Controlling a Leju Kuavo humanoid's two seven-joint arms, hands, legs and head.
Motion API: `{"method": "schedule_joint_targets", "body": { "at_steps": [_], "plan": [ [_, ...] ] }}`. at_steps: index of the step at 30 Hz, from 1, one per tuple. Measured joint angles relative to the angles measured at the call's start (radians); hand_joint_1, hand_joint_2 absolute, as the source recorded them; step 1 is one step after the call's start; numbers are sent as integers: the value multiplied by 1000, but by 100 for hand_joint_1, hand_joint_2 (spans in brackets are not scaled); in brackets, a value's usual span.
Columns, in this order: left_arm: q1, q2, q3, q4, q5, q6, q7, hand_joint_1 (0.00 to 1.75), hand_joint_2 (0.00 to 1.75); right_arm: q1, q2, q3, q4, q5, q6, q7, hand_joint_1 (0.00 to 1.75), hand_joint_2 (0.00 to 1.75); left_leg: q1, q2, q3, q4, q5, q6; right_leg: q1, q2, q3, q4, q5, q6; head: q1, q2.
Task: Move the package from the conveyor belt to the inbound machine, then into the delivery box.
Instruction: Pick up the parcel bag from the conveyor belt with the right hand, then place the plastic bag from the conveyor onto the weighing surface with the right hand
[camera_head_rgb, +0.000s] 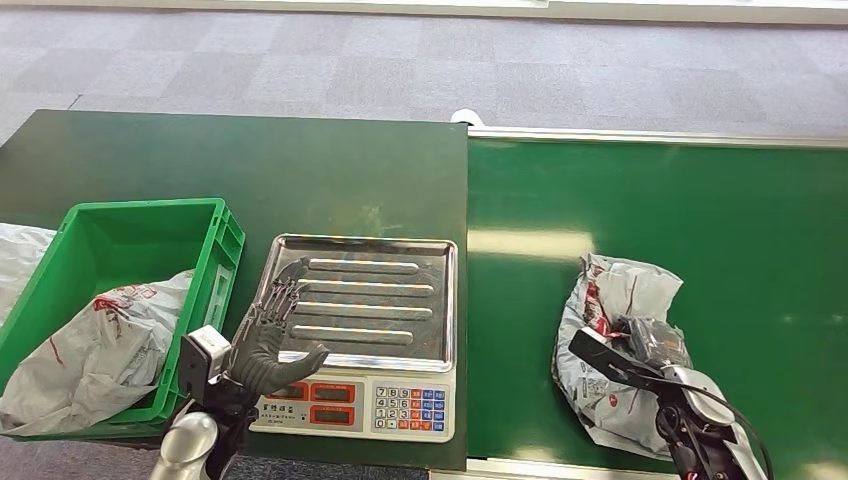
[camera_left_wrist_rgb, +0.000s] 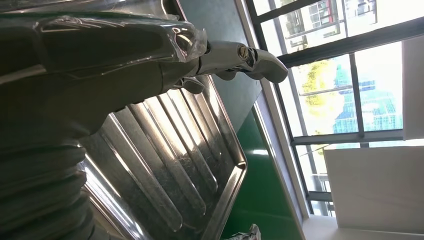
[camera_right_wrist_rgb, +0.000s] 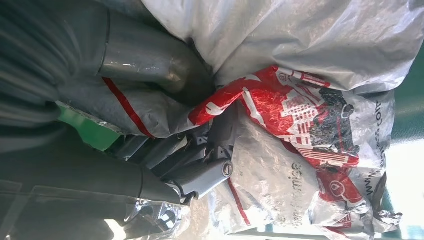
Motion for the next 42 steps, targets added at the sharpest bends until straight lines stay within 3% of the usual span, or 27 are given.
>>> {"method": "schedule_joint_targets", "body": {
  "at_steps": [8, 18, 20, 23, 25, 30, 35, 42],
  "plan": [
    [1, 0, 4, 0, 0, 0, 0, 0, 175, 0, 1, 7, 2, 0, -21, -7, 175, 175, 0, 0, 0, 0, 0, 0, 0, 0, 0, 0, 0, 0, 0, 0],
    [6, 0, 9, 0, -2, -1, -17, 0, 175, 11, 23, 9, -45, 32, -174, -68, 175, 175, 0, 0, 0, 0, 0, 0, 0, 0, 0, 0, 0, 0, 0, 0],
    [3, 0, 10, 1, -2, -3, -29, 0, 175, 28, 33, 5, -78, 25, -254, -116, 175, 175, 0, -1, 0, 0, 0, 0, 0, 0, -1, 0, 0, 0, 0, 0],
    [-22, 0, 7, 13, -1, 4, -53, 0, 175, 82, 73, -16, -218, -61, -496, -282, 175, 175, 0, -3, -2, 0, 0, 0, 0, -2, -2, 0, 0, 0, 0, 0],
    [-48, 1, 3, 30, 4, 13, -60, 0, 175, 99, 107, -13, -329, -80, -572, -333, 175, 175, 0, -1, -2, 0, 0, 0, 1, 0, -2, 0, 0, 0, 0, 0],
    [-88, 0, -14, 78, 30, 17, -77, 0, 175, 34, 153, 64, -448, -120, -556, -359, 175, 175, 0, 1, -1, 0, 1, 0, 1, 1, -2, 0, 1, -1, 0, 0],
    [-122, 0, -34, 129, 60, 32, -92, 0, 175, -74, 211, 188, -450, -205, -558, -426, 175, 175, 0, 1, -1, 0, 1, 0, 1, 1, -2, 0, 1, -1, 0, 0],
    [-128, 13, -32, 140, 105, 46, -97, 0, 175, -136, 304, 357, -408, -285, -610, -491, 175, 175, 1, 1, -2, 0, 1, 0, 2, 1, -3, 1, 1, -1, 0, 0]
  ]
}}
